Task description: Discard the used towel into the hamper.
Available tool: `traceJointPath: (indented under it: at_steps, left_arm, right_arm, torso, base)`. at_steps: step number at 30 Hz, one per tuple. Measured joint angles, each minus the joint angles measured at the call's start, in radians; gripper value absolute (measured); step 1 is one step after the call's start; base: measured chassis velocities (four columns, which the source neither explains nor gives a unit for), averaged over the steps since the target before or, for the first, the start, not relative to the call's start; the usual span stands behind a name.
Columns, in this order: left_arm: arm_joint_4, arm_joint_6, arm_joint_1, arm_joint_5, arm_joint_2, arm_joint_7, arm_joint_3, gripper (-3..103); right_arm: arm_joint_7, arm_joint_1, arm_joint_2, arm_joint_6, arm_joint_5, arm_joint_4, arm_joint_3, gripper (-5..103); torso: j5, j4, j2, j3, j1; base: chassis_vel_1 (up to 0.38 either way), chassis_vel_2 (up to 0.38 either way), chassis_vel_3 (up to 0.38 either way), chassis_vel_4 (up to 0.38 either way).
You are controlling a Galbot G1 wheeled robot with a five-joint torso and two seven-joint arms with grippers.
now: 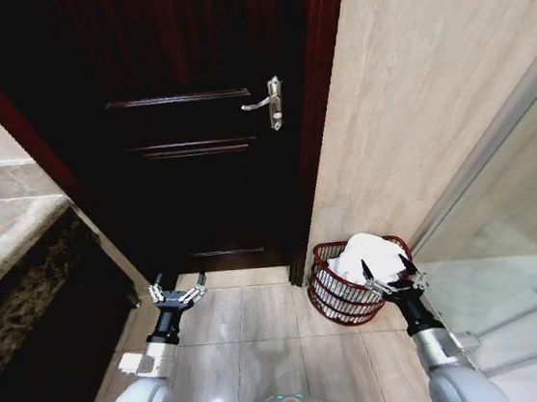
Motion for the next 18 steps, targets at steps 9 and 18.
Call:
traceJointPath:
  at_steps: [9,18]
  left_arm:
    - [-0.043,0.068,-0.004,0.019,-0.016,-0.027,-0.009,100]
    - [-0.066,0.121,-0.027,0.046,-0.041,-0.03,-0.005,100]
  right_arm:
    - [0.036,0.057,0.03,-0.053,-0.047,0.011,-0.042,100]
    - [0.064,0.055,0.026,-0.118,-0.047,0.047,-0.047,100]
  torso:
    - [0.0002,0.0001,0.032,0.019,0.013]
    - [0.0002,0.0,0.078,0.046,0.033]
  base:
    - [0.0,0.0,0.0,0.0]
    - [0.0,0.0,0.0,0.0]
